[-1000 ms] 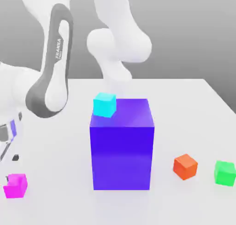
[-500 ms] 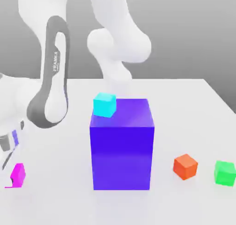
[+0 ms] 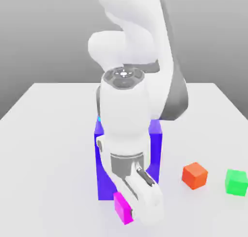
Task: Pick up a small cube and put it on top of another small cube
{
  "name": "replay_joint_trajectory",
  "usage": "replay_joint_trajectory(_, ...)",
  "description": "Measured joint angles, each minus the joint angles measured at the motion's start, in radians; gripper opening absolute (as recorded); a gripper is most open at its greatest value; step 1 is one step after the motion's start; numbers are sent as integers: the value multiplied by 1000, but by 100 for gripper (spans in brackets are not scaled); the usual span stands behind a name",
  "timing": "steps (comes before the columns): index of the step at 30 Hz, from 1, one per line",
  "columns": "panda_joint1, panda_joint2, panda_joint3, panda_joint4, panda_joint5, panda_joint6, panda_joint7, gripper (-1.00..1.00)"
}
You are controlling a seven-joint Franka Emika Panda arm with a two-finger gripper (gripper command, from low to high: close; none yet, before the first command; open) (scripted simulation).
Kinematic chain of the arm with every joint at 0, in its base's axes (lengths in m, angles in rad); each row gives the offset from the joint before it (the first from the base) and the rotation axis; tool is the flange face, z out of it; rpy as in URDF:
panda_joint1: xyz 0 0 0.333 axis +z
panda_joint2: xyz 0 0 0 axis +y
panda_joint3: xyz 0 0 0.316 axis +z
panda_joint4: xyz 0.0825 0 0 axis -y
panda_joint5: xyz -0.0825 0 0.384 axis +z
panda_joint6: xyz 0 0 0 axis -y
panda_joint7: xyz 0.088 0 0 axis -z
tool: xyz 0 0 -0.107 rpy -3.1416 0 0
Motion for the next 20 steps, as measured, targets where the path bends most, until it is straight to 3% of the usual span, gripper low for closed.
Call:
replay_joint_trajectory(10, 331, -85, 229, -72, -93, -47, 457, -100)
replay_joint_trajectory(17, 417, 65, 151, -66, -254, 74, 609, -100)
replay_joint_trajectory(18, 426, 81, 140, -65, -270, 86, 621, 100)
replay_joint_trajectory(20, 426, 81, 140, -65, -270, 86, 621, 100)
